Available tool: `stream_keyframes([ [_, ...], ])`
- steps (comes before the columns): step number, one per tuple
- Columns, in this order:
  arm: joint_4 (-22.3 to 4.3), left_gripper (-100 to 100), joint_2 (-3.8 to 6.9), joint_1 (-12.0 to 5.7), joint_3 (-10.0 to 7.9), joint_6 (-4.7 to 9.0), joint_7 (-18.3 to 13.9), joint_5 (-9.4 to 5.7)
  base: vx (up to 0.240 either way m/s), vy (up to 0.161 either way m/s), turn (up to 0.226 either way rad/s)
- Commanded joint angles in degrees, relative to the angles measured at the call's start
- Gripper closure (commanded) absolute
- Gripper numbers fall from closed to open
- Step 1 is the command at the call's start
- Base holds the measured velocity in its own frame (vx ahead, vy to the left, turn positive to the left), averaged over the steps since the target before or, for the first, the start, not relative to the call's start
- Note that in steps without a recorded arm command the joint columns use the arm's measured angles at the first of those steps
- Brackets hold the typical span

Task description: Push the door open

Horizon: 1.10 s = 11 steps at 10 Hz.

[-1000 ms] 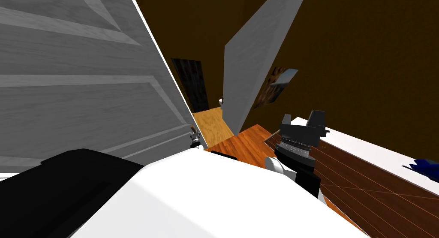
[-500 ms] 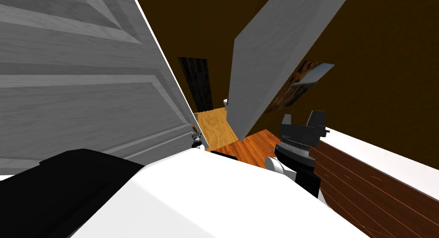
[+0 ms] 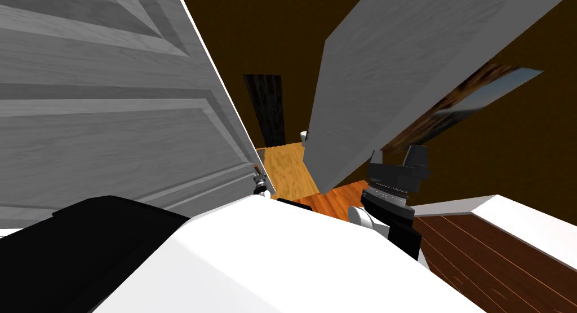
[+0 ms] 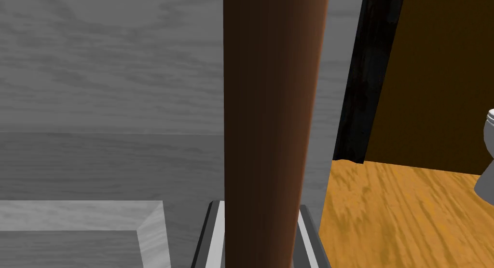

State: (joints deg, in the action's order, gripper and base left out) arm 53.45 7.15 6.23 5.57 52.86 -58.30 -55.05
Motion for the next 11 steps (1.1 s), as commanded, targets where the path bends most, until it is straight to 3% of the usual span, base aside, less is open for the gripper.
stream_keyframes([
  [1,0.1,100,0.23,0.41,-0.64,0.57,0.16,0.19,0.178,0.069,0.172],
  [11,1.01,100,-2.22,0.74,-0.81,0.42,1.14,2.31,0.164,0.032,0.185],
])
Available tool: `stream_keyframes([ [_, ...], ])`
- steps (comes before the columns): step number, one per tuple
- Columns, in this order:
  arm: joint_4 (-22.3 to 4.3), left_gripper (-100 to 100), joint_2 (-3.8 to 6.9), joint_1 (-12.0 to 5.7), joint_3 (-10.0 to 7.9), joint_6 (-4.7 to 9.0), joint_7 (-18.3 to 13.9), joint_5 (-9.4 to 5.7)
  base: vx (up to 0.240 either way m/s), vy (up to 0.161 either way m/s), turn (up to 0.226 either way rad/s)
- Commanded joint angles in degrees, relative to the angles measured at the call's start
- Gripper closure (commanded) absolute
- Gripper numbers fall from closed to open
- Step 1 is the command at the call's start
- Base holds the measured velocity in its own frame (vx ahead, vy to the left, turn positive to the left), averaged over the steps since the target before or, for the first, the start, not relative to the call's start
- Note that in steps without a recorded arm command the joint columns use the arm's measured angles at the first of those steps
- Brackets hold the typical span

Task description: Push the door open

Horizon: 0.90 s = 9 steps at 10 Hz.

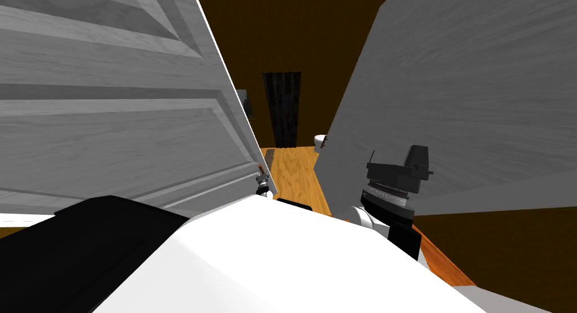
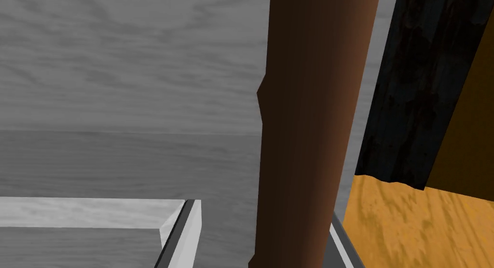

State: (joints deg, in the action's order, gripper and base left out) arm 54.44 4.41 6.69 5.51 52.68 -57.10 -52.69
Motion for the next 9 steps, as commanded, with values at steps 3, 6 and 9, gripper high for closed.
stream_keyframes([
  [3,0.25,100,-0.18,0.36,-0.8,0.56,0.2,0.49,0.186,0.003,0.167],
  [6,0.47,100,-0.92,0.43,-0.84,0.52,0.44,0.99,0.196,-0.032,0.187],
  [9,0.24,100,-0.67,0.91,-1.53,0.19,-0.01,0.56,0.117,-0.01,0.036],
])
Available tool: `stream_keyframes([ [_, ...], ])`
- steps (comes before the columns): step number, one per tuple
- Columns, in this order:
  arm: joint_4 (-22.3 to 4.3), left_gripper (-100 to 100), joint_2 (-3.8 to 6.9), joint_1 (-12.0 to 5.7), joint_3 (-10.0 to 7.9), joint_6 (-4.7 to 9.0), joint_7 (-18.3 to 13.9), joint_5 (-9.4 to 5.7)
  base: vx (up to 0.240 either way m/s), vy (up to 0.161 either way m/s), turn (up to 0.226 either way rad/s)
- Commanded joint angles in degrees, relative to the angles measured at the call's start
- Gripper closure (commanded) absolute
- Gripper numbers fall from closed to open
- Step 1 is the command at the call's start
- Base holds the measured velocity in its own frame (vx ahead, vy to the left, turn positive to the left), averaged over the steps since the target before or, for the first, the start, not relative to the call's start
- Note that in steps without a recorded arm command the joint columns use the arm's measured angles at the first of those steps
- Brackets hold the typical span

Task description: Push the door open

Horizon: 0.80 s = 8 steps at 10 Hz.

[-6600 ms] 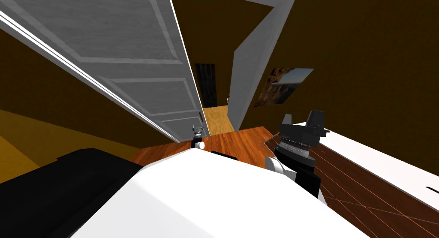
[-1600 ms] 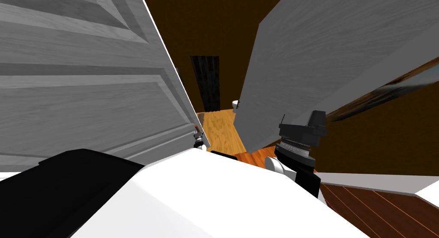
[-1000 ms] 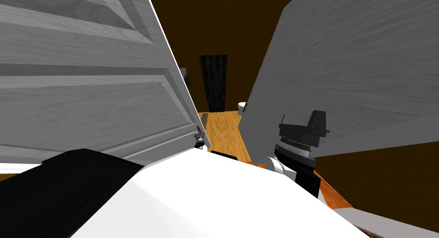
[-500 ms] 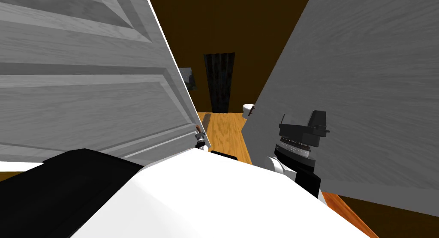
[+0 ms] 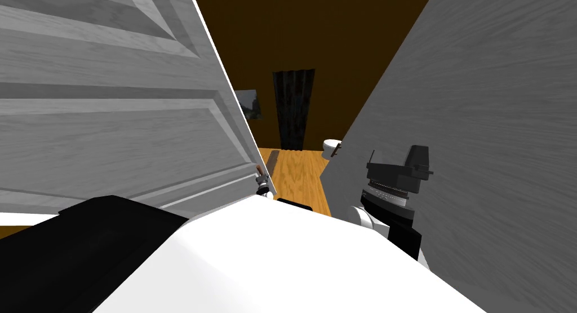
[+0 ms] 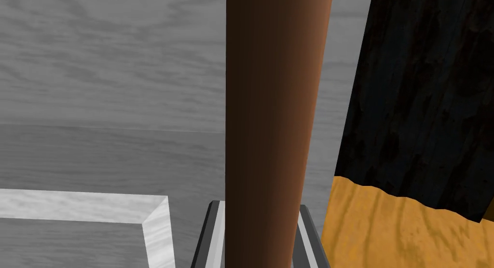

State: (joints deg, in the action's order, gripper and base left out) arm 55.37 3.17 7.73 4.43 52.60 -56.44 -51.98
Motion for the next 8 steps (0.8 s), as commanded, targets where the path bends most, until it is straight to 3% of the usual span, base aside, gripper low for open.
stream_keyframes([
  [1,-0.89,100,0.87,0.08,-0.96,0.3,-0.97,-0.42,0.179,0.006,-0.036],
  [8,-3.34,100,4.11,2.42,-6.91,0.61,-4.45,-3.46,0.178,0.014,-0.038],
])
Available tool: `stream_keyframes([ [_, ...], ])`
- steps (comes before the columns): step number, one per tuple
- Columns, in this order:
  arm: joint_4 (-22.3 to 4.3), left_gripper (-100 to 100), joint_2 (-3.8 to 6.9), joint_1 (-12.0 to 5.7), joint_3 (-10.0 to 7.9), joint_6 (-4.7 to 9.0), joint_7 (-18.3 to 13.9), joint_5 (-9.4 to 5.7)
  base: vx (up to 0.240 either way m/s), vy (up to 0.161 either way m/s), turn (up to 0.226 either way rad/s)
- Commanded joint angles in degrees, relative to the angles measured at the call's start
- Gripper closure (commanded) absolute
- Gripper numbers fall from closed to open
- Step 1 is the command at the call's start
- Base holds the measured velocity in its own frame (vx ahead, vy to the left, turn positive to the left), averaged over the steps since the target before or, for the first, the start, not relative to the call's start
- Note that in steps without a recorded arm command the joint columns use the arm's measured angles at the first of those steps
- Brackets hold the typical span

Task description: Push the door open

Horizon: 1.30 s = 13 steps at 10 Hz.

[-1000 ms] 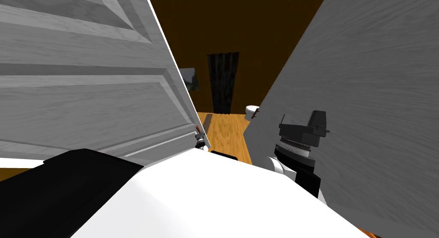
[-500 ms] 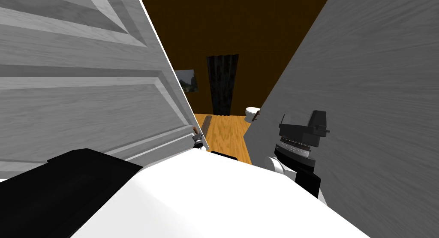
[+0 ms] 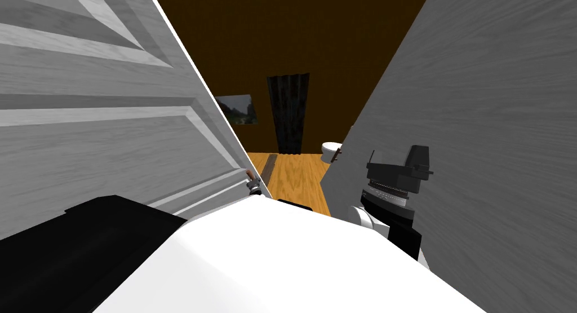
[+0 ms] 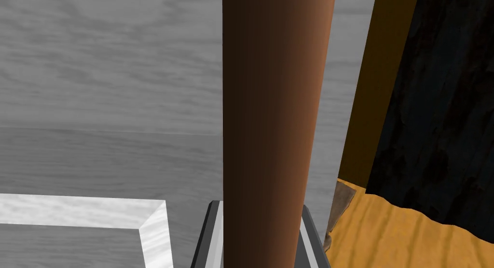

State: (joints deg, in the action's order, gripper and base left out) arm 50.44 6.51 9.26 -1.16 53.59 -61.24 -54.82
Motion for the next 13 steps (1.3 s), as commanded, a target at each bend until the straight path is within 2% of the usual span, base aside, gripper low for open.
stream_keyframes([
  [1,1.59,100,0.77,0.88,-1.32,-0.37,0.34,-0.61,0.11,0.015,-0.02],
  [2,1.11,100,1.39,1.34,-2.48,-0.31,-0.34,-1.2,0.124,0.016,-0.048],
  [3,1.11,100,1.39,1.34,-2.48,-0.31,-0.34,-1.2,0.096,0.009,0.015],
  [4,0.62,100,2.01,1.81,-3.67,-0.25,-1.03,-1.81,0.12,0.013,-0.062],
  [11,-1.14,100,4.25,3.49,-7.96,-0.03,-3.54,-4.0,0.101,0.02,-0.032],
  [13,-1.14,100,4.25,3.49,-7.96,-0.03,-3.54,-4.0,0.022,-0.008,-0.005],
])
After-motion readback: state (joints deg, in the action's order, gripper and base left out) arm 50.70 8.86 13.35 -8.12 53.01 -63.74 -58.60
